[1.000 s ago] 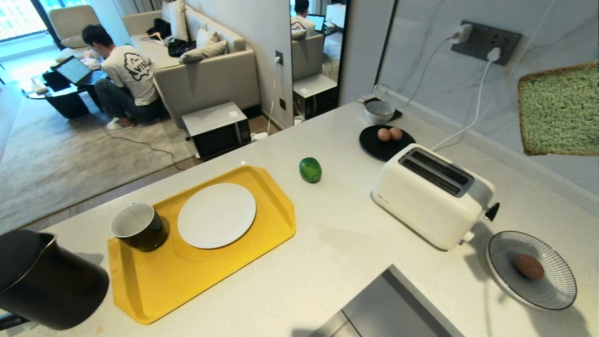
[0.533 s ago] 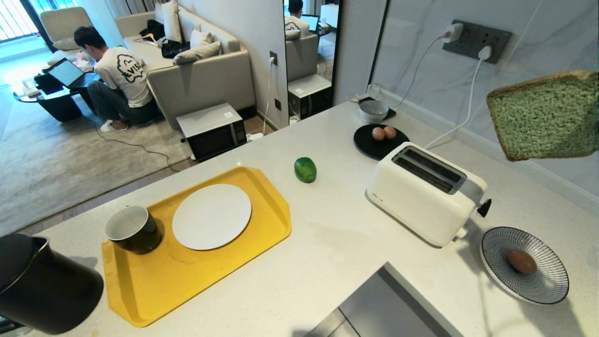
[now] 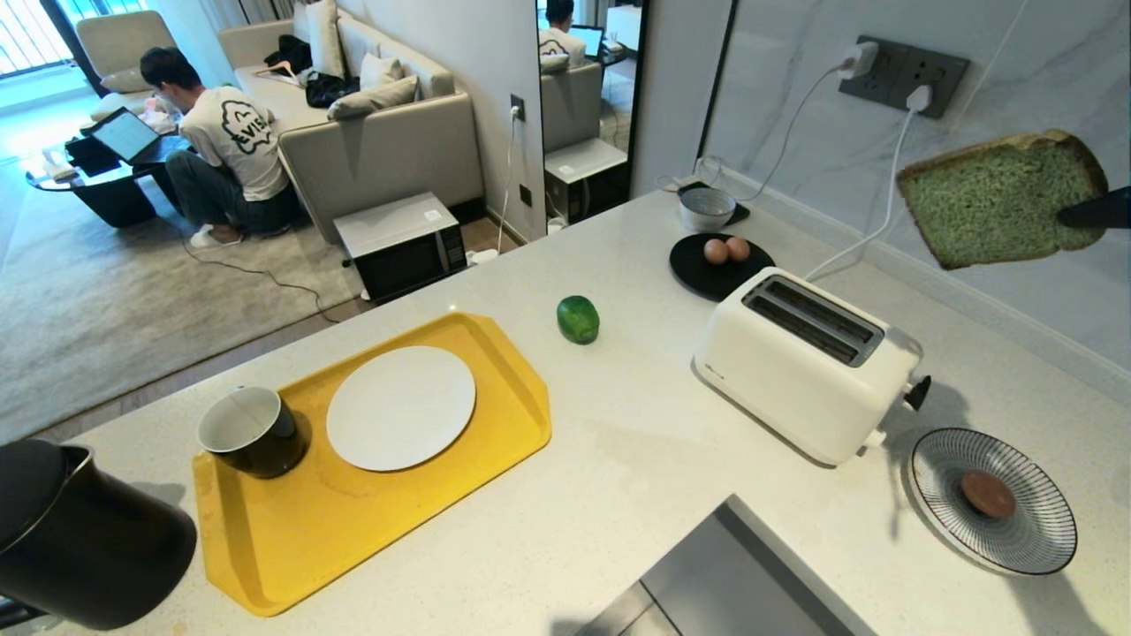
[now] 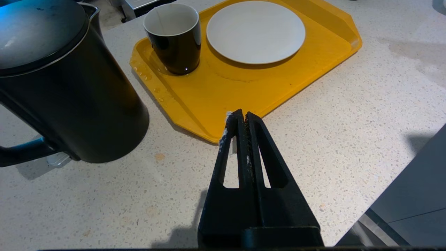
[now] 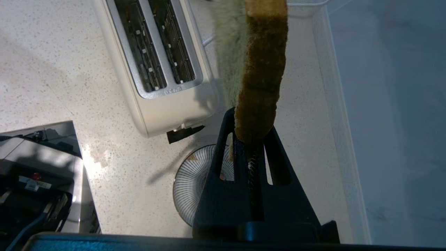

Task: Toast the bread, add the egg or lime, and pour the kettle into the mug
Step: Put the bread slices in the toaster

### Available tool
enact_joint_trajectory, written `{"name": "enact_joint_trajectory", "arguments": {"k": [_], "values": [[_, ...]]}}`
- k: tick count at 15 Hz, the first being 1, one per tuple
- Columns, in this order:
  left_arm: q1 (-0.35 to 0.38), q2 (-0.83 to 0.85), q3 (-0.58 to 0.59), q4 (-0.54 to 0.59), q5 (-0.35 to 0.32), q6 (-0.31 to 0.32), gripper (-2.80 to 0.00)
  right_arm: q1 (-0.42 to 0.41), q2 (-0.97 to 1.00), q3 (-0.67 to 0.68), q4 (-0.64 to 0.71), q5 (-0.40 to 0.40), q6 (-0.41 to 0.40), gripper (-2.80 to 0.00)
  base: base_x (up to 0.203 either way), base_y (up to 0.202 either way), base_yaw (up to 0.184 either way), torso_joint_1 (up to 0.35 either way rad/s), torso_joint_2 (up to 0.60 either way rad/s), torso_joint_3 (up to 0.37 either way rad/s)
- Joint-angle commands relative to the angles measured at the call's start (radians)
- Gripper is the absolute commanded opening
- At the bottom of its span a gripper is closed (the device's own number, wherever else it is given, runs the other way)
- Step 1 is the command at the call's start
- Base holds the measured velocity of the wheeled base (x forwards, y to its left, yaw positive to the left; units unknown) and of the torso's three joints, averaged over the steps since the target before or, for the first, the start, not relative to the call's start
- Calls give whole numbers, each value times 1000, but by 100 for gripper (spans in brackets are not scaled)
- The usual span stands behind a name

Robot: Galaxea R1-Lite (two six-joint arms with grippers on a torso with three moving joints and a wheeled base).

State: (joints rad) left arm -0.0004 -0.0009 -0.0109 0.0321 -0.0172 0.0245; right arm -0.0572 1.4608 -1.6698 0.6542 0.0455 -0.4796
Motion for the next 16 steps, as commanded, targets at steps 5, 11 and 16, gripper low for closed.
{"name": "enact_joint_trajectory", "arguments": {"k": [5,11,16], "values": [[0,1,0,0,-1,0,-280,-13,11,-10,1,2,-1,-280,0,0,0,42,-84,-37],[-1,1,0,0,0,0,-280,-15,13,5,2,5,1,-280,0,0,0,37,-62,-29],[0,1,0,0,0,0,-280,-18,-2,18,1,14,1,-280,0,0,0,0,0,0]]}}
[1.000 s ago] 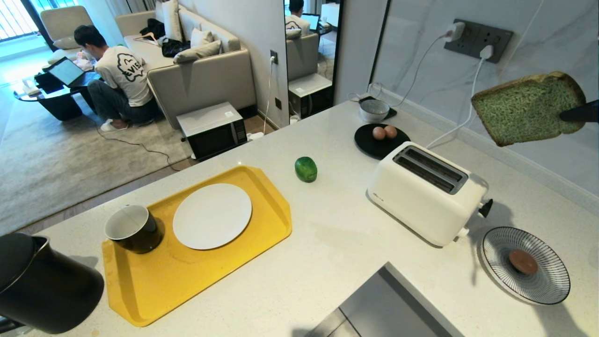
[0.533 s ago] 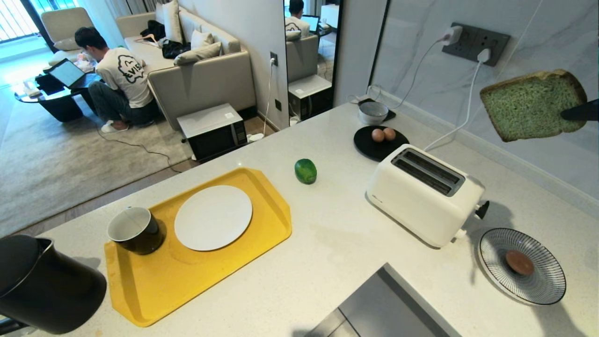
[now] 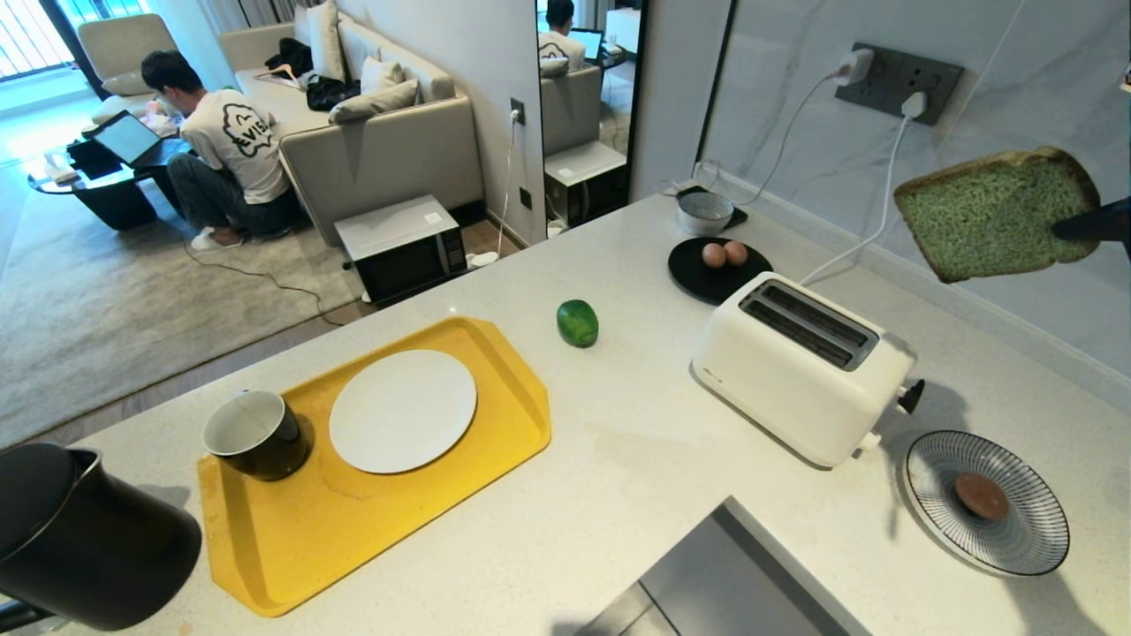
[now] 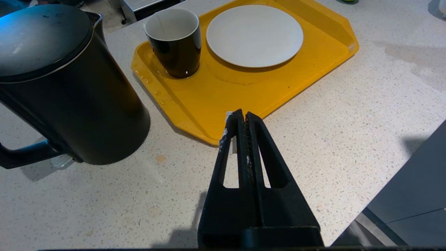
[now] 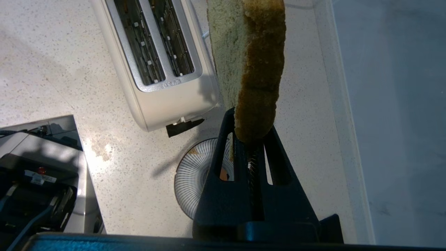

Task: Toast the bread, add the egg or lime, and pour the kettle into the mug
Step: Put the bread slices in the toaster

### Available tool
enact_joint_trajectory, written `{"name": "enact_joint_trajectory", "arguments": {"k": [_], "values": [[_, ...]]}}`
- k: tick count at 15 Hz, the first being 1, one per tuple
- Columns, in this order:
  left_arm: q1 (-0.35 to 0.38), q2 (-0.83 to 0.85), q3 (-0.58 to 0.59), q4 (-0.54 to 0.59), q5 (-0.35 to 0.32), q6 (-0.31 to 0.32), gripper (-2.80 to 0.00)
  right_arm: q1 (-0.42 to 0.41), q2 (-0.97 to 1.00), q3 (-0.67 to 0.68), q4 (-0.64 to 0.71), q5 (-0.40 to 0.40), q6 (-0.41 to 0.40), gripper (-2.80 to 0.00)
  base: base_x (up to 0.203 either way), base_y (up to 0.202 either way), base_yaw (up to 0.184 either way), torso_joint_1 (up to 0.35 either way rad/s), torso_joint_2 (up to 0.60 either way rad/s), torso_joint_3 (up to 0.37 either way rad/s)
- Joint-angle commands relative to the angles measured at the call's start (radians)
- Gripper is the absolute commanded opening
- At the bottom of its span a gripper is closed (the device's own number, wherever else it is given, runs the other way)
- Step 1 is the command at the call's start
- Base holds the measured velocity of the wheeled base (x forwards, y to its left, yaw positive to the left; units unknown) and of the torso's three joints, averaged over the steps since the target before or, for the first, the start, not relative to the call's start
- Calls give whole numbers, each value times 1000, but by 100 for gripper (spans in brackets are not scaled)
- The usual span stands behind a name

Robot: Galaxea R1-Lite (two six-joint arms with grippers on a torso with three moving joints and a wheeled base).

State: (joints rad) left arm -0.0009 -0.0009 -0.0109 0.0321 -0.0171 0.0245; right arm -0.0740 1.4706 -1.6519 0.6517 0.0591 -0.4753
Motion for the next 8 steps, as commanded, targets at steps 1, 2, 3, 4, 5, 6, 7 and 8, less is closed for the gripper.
{"name": "enact_joint_trajectory", "arguments": {"k": [1,2,3,4,5,6,7,8], "values": [[1,1,0,0,0,0,-280,-4,-16,6,3,4,-3,-280,0,0,0,0,0,0],[-1,1,0,0,0,0,-280,-13,-21,13,3,9,-3,-280,0,0,0,0,0,0],[1,1,0,0,-1,0,-280,-13,-30,16,3,19,-6,-280,0,0,0,0,0,0],[1,1,0,0,0,0,-280,-12,-45,20,3,31,-12,-280,0,0,0,0,0,0],[1,1,0,0,0,0,-280,-12,-58,26,3,39,-26,-280,0,0,0,0,0,0],[1,1,0,0,0,0,-280,-12,-62,27,3,40,-45,-280,0,0,0,0,0,0],[1,1,0,0,2,-1,-280,-12,-68,26,3,39,-57,-280,0,0,0,0,0,0],[1,1,0,0,6,-1,-280,-12,-71,27,3,37,-59,-280,0,0,0,0,0,0]]}}
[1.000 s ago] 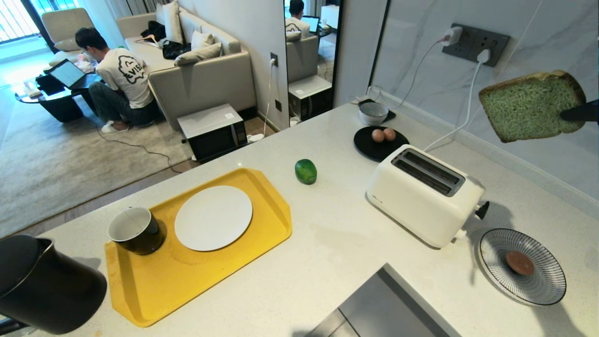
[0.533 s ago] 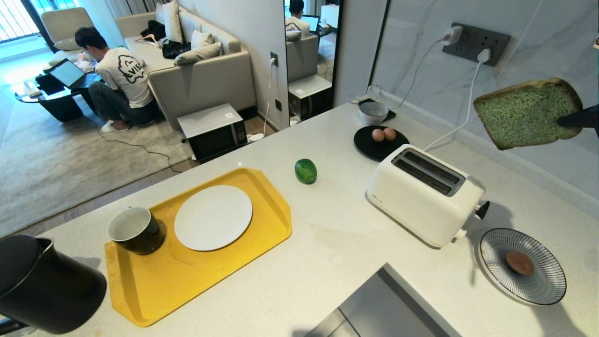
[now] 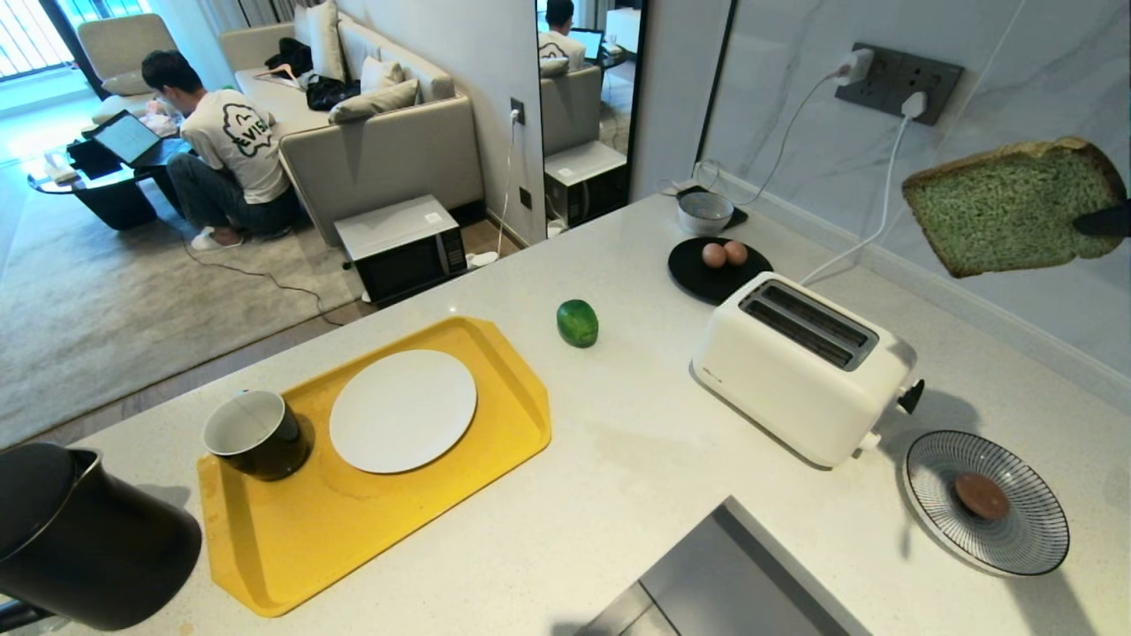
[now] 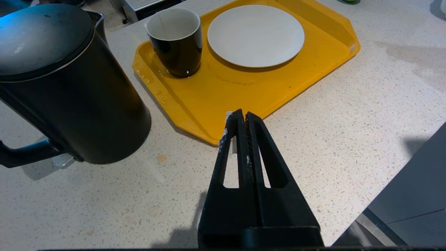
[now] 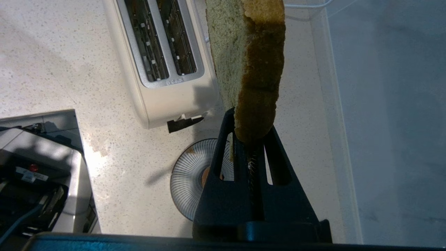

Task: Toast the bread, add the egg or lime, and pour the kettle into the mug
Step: Put the bread slices in the toaster

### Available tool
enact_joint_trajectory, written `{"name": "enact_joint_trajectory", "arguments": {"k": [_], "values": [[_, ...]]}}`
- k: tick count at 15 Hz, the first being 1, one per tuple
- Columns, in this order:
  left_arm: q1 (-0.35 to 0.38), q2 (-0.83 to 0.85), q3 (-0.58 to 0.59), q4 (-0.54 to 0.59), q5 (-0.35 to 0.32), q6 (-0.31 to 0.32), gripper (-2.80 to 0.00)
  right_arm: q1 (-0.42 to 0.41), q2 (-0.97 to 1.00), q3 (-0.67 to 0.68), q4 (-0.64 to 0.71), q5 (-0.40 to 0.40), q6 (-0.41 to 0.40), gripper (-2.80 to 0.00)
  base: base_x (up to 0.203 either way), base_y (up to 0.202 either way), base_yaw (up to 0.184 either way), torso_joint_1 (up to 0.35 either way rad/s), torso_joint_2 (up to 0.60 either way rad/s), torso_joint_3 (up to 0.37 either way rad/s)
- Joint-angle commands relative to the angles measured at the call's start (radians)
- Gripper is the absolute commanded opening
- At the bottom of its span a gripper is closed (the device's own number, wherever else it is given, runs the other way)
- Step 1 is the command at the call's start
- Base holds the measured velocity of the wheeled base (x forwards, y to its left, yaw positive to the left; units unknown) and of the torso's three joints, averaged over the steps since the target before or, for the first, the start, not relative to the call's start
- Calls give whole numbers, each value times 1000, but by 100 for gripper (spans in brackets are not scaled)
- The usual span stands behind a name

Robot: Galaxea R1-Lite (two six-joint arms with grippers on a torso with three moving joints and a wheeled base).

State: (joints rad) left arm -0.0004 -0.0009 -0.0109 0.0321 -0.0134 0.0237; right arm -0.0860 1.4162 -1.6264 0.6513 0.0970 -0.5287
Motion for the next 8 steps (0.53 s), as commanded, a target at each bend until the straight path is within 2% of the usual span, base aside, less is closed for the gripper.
{"name": "enact_joint_trajectory", "arguments": {"k": [1,5,6,8], "values": [[-1,1,0,0,8,-2,-280,0,-25,5,5,-2,-7,-280,0,0,0,0,0,0],[0,1,0,0,13,-19,-280,0,-28,26,5,-6,-5,-280,0,0,0,0,0,0],[0,1,0,0,15,-19,-280,0,-26,28,4,-6,-4,-280,66,0,-1,-7,-2,7],[0,1,0,0,15,-19,-280,0,-28,39,4,0,0,-280,167,0,0,1,-3,6]]}}
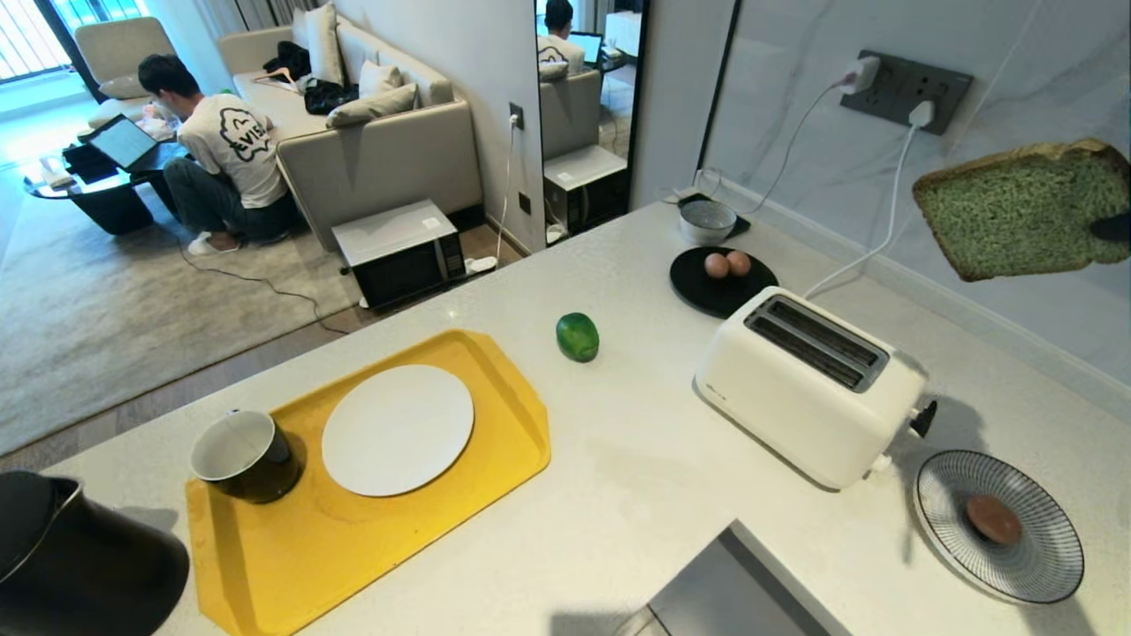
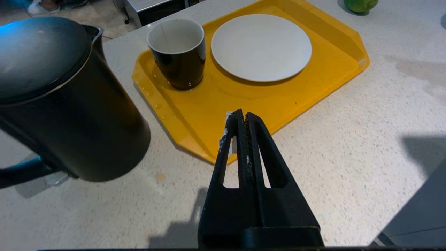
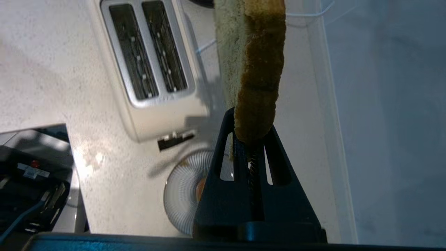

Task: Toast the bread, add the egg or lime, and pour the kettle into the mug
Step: Put the bread slices in the toaster

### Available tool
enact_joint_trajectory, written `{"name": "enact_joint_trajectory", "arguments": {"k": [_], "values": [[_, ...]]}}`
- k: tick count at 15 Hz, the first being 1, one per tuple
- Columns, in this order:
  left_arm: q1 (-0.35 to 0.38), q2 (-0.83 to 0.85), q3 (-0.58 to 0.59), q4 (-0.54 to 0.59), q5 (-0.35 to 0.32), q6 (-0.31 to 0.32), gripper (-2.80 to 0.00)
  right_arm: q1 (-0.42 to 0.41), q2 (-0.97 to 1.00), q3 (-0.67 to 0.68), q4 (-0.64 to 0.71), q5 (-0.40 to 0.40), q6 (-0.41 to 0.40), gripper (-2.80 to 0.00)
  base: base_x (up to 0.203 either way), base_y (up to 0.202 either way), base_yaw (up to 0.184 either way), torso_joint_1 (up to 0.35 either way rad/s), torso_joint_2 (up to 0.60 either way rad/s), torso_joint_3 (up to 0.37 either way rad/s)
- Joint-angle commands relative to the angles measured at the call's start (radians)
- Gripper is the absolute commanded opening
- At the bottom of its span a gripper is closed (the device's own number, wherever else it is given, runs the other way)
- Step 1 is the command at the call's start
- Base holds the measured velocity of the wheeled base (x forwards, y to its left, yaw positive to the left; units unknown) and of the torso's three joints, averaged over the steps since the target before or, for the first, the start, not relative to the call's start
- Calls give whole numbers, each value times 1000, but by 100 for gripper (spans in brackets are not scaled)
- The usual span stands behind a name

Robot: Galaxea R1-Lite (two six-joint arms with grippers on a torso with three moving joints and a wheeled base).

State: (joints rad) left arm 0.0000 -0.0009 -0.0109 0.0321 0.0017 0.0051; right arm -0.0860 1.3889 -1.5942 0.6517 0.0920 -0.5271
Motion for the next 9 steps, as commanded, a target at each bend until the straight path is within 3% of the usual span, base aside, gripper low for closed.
{"name": "enact_joint_trajectory", "arguments": {"k": [1,4,6,9], "values": [[-2,1,0,0,0,-1,-280,0,1,10,3,6,-2,-280,190,0,1,13,12,2],[0,1,0,0,0,-1,-280,0,2,10,3,6,-5,-280,168,0,1,11,8,1],[0,1,0,0,0,-1,-280,-1,0,17,7,6,-15,-280,0,0,0,0,0,0],[0,1,0,0,0,-1,-280,0,-11,57,9,5,-97,-280,0,0,0,0,0,0]]}}
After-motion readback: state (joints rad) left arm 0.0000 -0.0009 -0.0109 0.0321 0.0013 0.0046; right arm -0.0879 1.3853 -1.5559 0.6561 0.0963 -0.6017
